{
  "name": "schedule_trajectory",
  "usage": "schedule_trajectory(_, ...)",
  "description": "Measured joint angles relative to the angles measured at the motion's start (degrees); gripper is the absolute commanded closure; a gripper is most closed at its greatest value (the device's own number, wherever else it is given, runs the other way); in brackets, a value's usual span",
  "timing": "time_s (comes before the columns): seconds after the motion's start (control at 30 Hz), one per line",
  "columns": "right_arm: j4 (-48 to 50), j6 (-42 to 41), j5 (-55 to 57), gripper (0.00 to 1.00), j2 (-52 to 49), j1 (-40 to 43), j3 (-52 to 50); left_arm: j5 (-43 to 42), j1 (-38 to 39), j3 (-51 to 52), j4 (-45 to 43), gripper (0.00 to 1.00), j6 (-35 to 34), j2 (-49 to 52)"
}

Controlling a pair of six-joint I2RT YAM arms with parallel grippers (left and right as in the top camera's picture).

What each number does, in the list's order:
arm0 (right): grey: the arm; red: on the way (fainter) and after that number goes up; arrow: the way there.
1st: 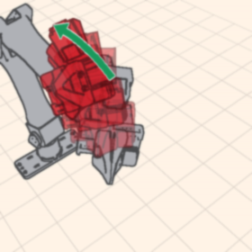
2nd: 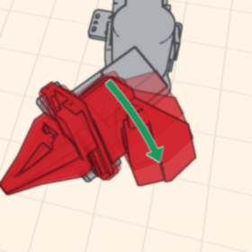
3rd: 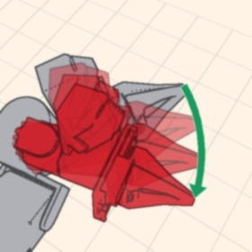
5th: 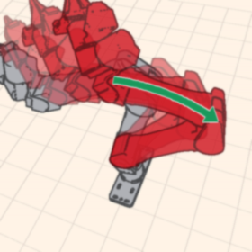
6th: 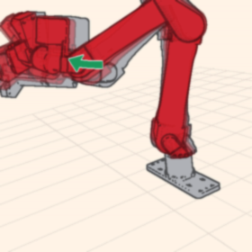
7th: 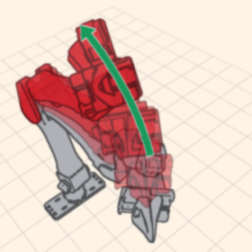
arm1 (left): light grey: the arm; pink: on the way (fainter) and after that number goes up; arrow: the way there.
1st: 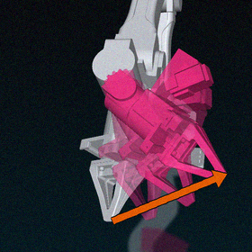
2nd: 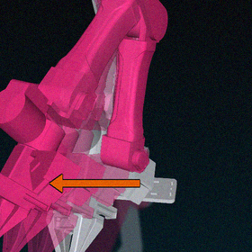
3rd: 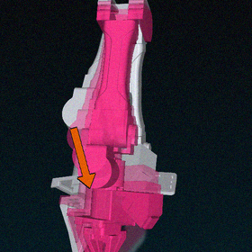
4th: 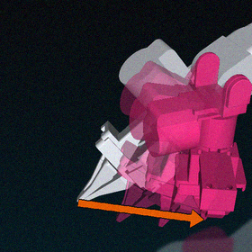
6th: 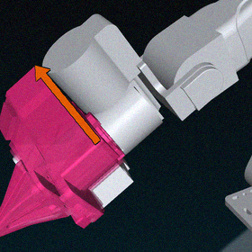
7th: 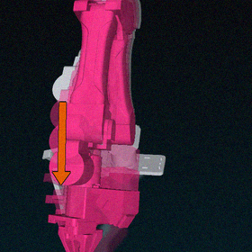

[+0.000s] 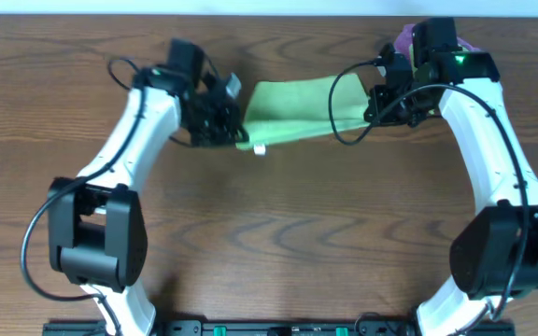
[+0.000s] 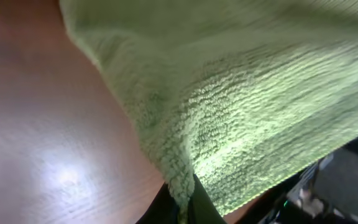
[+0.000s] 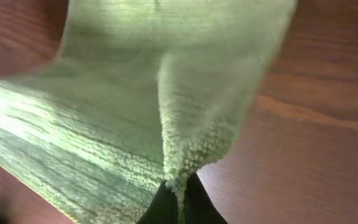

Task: Fold the cloth
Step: 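Lift the towel with both grippers and swing it toward the far edge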

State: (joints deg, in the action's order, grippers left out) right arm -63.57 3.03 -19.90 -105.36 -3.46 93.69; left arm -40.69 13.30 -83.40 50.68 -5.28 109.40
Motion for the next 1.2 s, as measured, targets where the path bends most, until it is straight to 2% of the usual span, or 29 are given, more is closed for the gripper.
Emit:
schedule_trajectory(0.1,0.9,0.6,-0.3,0.98,2.8,0.0,-6.3,-0.7,1.1,6.4,-0.7,0.94,0.3,0.0)
schedule_trajectory(0.33,5.9,1.0,0.0,0.98,7.6,0.2,-20.9,-2.4,1.1,11.0,-2.5,0.94,0.9,0.0)
schedule_trajectory(0.5,9.6,1.2,0.9,0.99,10.4,0.2,-22.1,-4.3,1.1,11.1,-6.9,0.94,-0.9,0.0)
schedule_trajectory(0.7,26.0,-1.0,1.4,0.99,11.1,0.2,-22.1,-5.4,0.5,10.7,-19.3,0.94,-8.5,0.0)
schedule_trajectory(0.8,36.3,-3.2,1.8,0.99,11.1,0.2,-22.1,-5.1,-0.6,8.1,-28.7,0.94,-13.4,0.0)
schedule_trajectory(0.93,44.2,-5.8,2.3,0.99,10.2,0.2,-20.9,-2.6,-2.1,2.1,-34.5,0.94,-17.7,0.0)
schedule_trajectory(1.2,42.8,-7.3,3.0,0.99,-3.6,0.2,0.2,-0.4,-4.4,-21.4,-34.5,0.95,-20.4,8.8)
